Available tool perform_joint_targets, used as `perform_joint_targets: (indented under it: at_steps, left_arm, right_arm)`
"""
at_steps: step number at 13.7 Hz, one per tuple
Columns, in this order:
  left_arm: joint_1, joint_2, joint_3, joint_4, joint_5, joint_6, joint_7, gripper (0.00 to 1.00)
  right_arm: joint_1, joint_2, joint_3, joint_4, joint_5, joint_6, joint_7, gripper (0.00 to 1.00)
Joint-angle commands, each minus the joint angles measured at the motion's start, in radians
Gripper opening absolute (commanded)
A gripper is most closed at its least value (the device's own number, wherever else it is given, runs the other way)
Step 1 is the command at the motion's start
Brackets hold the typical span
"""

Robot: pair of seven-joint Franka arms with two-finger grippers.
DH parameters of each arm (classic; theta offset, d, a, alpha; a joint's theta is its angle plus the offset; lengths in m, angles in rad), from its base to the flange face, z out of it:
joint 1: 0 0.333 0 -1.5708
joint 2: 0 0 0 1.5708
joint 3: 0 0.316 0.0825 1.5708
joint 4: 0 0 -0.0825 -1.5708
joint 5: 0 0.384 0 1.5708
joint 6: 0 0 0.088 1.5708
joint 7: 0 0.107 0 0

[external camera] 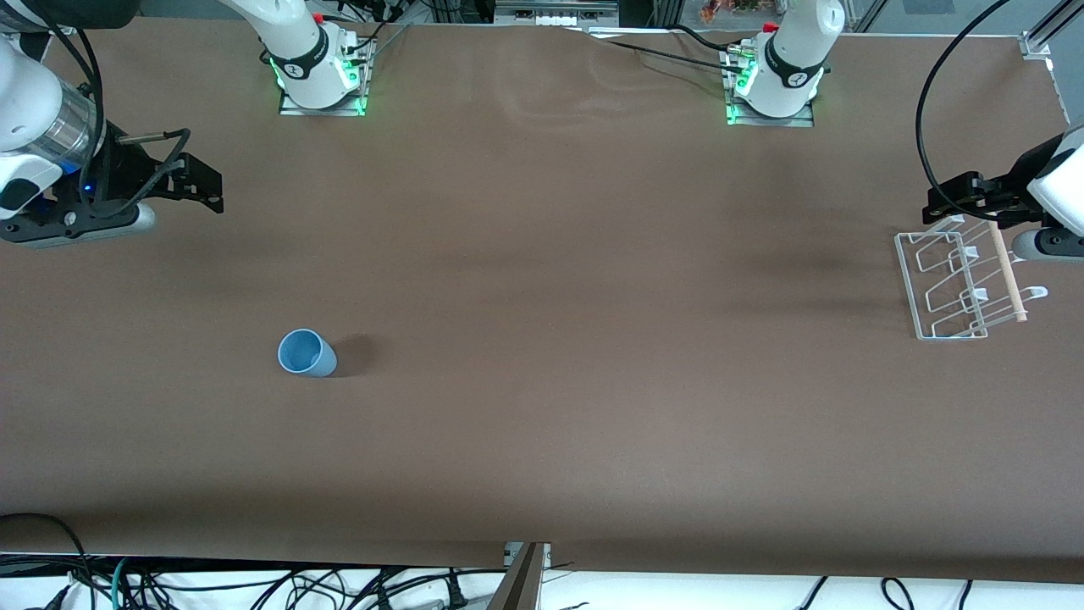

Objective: Transfer cup to left arm and place on rack

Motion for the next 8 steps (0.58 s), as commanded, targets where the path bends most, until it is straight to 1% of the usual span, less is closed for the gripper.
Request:
perform_joint_targets:
  at_steps: [1, 5, 6, 7, 8]
  left_arm:
    - [-0.004, 0.02, -0.002, 0.035, 0.007, -0.012, -0.006, 1.0]
    - [-0.004, 0.02, -0.001, 0.035, -0.011, -0.012, -0.008, 1.0]
    - [-0.003, 0.02, -0.001, 0.035, -0.014, -0.012, -0.006, 1.0]
    - [-0.003, 0.02, -0.001, 0.035, -0.014, -0.012, -0.006, 1.0]
    - [-0.003, 0.02, -0.001, 0.035, -0.014, -0.012, -0.005, 1.0]
  right_arm:
    - [-0.001, 0.0, 0.004, 0.021, 0.005, -0.018, 0.006, 1.0]
    - [-0.004, 0.012, -0.001, 0.014, -0.004, -0.003, -0.005, 1.0]
    - [-0.004, 0.029, -0.001, 0.004, -0.015, 0.007, -0.008, 1.0]
    - [-0.003, 0.045, -0.001, -0.015, -0.038, 0.021, -0.006, 1.0]
    - [0.0, 0.061, 0.001, -0.051, -0.052, 0.071, -0.003, 1.0]
